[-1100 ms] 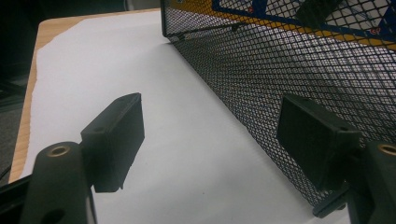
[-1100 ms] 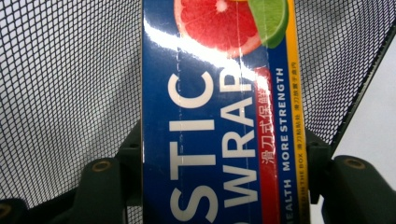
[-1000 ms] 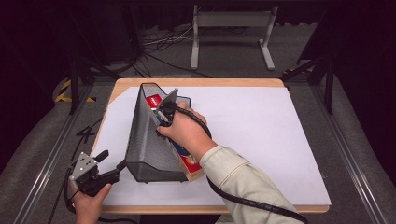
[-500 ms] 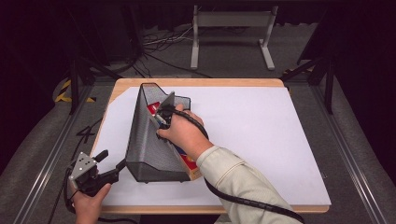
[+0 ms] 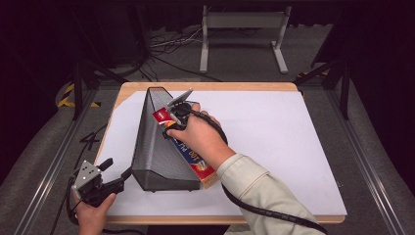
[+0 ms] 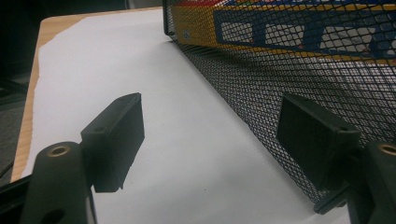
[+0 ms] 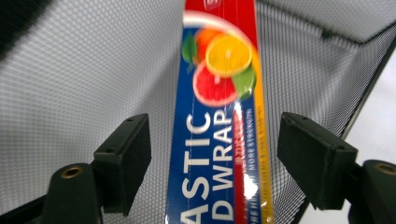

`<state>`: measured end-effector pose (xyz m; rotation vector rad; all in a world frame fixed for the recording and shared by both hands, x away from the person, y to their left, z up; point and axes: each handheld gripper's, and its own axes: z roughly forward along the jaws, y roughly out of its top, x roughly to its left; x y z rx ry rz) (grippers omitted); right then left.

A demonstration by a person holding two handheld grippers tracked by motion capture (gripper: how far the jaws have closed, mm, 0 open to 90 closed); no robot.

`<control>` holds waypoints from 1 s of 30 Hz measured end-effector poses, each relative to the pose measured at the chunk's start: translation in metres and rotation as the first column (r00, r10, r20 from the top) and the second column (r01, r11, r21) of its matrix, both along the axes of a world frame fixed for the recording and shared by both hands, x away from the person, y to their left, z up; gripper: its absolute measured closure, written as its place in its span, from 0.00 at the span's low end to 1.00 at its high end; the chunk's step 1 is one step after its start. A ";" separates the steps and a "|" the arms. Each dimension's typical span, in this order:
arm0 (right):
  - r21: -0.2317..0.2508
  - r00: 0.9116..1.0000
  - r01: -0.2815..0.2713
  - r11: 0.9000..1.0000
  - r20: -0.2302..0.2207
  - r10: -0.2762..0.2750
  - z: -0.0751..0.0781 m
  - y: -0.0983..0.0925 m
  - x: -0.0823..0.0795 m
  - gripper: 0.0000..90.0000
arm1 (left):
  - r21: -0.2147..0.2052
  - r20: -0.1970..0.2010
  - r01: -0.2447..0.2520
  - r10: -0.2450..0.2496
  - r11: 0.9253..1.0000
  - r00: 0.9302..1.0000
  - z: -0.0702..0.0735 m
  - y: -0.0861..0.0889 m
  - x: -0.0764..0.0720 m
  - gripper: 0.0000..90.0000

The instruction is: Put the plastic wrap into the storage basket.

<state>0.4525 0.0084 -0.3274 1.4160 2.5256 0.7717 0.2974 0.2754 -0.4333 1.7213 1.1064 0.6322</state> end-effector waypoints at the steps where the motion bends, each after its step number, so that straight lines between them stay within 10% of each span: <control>1: 0.000 1.000 0.000 1.000 0.000 0.000 0.000 0.000 0.000 0.29 | -0.002 -0.002 -0.002 0.002 1.000 1.000 0.000 0.000 -0.001 0.27; 10: 0.198 0.987 -0.105 0.974 0.139 0.078 0.029 -0.033 -0.009 0.31 | 0.002 0.001 -0.010 0.010 1.000 1.000 0.000 0.000 -0.004 0.27; 21: 0.274 0.915 -0.305 0.912 0.350 0.200 0.043 -0.072 -0.028 0.27 | 0.002 0.007 0.001 -0.001 1.000 1.000 0.001 -0.001 -0.002 0.27; 24: 0.229 0.890 -0.336 0.914 0.396 0.228 0.044 -0.097 -0.037 0.22 | 0.002 0.008 0.002 -0.002 1.000 1.000 0.001 0.000 -0.002 0.27; 30: 0.200 0.877 -0.313 0.928 0.436 0.202 0.027 -0.184 -0.054 0.15 | 0.006 0.003 0.004 -0.004 1.000 1.000 0.001 -0.002 -0.001 0.27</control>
